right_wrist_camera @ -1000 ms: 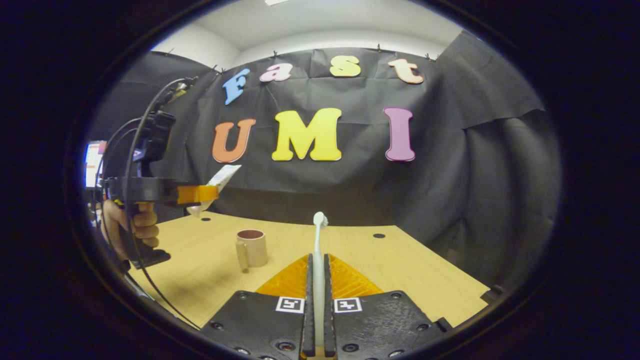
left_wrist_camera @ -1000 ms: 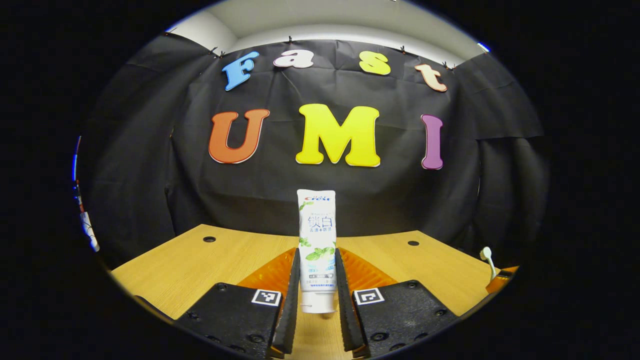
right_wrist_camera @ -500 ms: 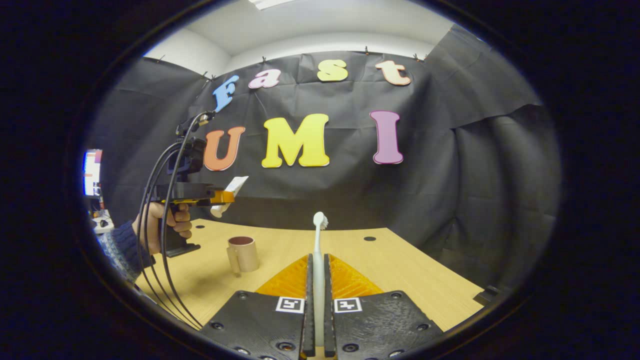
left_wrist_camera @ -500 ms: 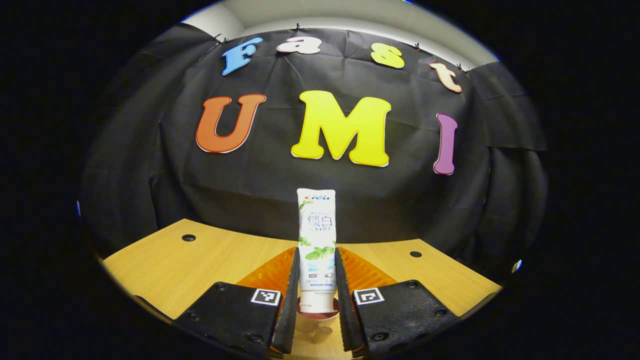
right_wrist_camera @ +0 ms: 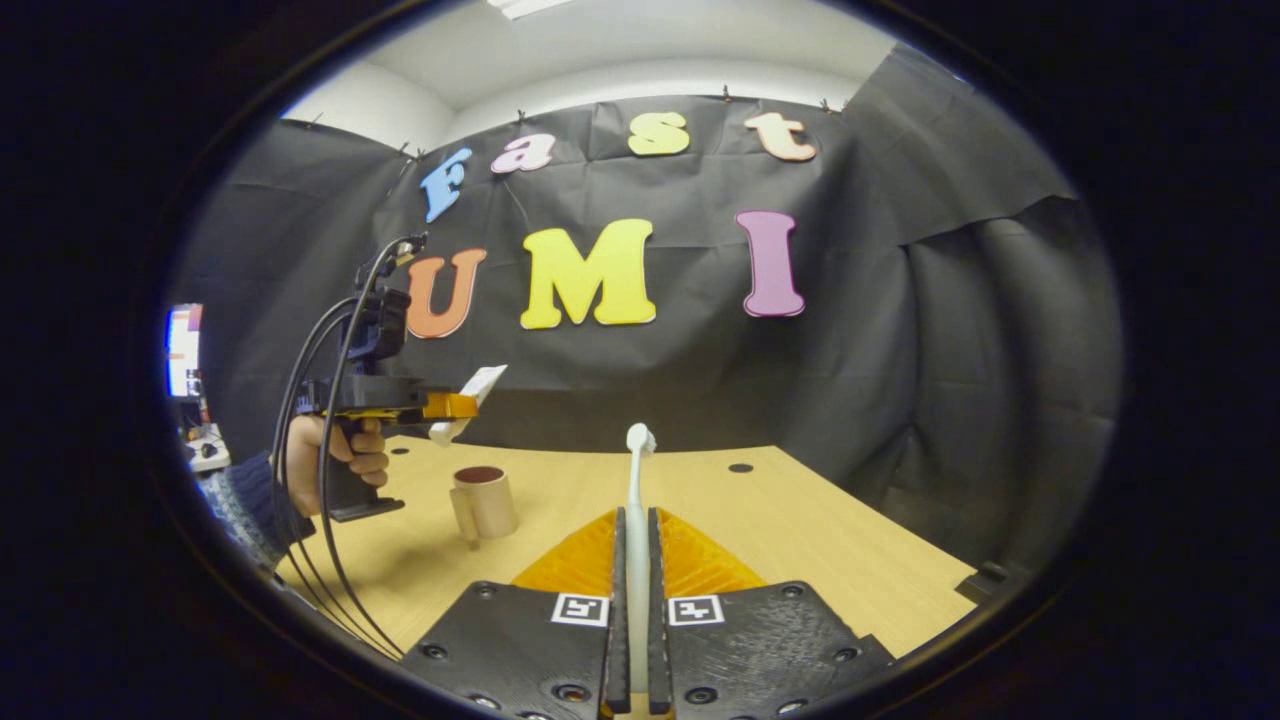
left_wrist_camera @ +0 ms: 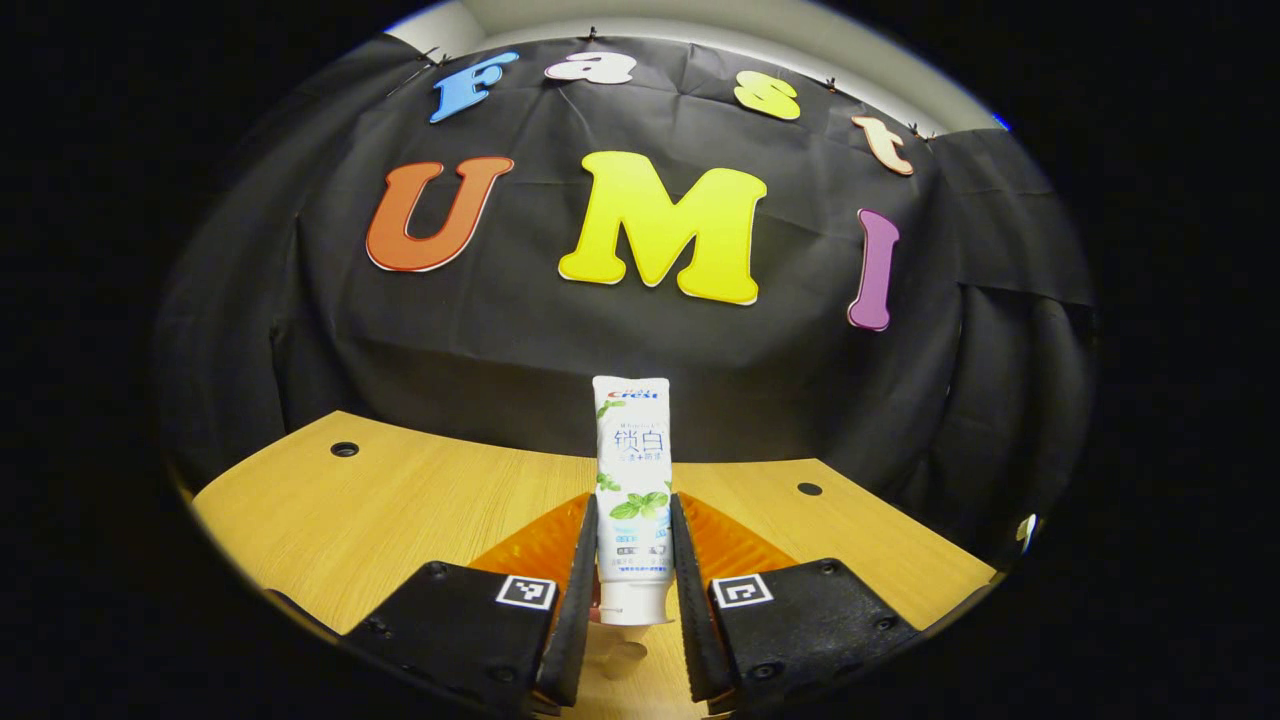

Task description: Put the toothbrush and toothpaste on the desktop into the cup, then pick up the cup and place it on the coaster on the desktop.

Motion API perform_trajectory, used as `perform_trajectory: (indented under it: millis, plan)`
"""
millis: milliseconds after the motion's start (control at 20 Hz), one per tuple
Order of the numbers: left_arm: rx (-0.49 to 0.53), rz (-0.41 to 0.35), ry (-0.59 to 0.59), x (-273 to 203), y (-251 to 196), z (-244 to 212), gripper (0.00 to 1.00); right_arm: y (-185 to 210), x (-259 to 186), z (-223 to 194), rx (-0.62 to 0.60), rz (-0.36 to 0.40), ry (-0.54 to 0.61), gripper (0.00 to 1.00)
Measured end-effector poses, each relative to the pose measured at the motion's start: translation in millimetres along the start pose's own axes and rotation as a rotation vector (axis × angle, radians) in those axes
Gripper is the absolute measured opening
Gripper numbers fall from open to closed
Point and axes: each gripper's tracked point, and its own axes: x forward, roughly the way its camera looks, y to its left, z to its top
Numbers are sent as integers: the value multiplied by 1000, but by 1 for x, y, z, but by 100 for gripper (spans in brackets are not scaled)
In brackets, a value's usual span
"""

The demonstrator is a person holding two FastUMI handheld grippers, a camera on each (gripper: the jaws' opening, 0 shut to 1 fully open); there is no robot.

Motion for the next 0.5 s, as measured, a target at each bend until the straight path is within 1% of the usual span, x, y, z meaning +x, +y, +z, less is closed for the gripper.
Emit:
perform_trajectory:
  millis: [200,300,500]
  plan:
    - [9,-10,0,2,0,-3,45,-4,1,-1,0,-6,-5,7]
    - [24,6,7,4,4,-6,46,-6,2,-5,2,-8,4,7]
    - [15,10,7,4,6,-7,46,-7,3,-9,2,-10,16,7]
